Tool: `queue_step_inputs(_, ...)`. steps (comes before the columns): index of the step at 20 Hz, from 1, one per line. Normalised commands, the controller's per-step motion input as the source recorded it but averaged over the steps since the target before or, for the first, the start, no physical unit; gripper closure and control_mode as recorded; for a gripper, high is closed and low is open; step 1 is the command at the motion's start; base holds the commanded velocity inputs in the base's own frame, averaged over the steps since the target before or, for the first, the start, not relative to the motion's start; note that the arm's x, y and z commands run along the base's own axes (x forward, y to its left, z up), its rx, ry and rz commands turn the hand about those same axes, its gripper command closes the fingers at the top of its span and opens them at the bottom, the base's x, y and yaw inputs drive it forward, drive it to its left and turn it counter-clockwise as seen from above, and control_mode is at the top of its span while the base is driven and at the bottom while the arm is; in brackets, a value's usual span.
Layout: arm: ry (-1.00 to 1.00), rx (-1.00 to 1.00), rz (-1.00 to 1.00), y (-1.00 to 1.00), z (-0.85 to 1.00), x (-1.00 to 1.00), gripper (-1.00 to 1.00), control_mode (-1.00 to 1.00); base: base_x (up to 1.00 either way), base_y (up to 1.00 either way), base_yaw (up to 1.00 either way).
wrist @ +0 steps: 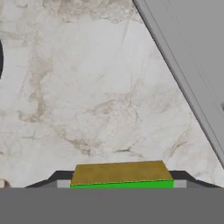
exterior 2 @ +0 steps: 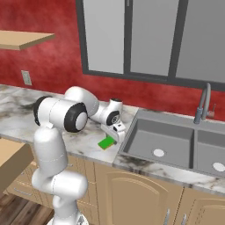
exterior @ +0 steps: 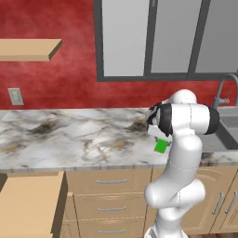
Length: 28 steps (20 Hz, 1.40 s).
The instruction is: Restock the sink supplies by placing the sponge and soap dispenser on the counter and next to the sink. Make sure the soap dispenser is upright.
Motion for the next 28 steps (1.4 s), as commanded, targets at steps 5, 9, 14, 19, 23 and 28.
queue_step_inputs(5, -0.03, 0.00, -0.03, 0.00, 0.12, -0.08, -1.00, -1.00, 0.00, 0.00, 0.00)
queue_step_inputs(9, -0.04, 0.00, -0.04, 0.00, 0.30, -0.21, -1.00, -1.00, 0.00, 0.00, 0.00)
queue_step_inputs(14, -0.09, 0.00, -0.05, 0.00, 0.43, -0.45, -1.00, -1.00, 0.00, 0.00, 0.00)
queue_step_inputs(19, -0.16, 0.01, -0.05, 0.00, 0.66, -0.79, -1.00, -1.00, 0.00, 0.00, 0.00)
queue_step_inputs(23, -0.22, 0.00, -0.05, 0.00, 0.78, -0.88, -1.00, -1.00, 0.00, 0.00, 0.00)
queue_step_inputs(28, -0.25, 0.00, -0.03, 0.01, 0.97, -0.88, -1.00, -1.00, 0.00, 0.00, 0.00)
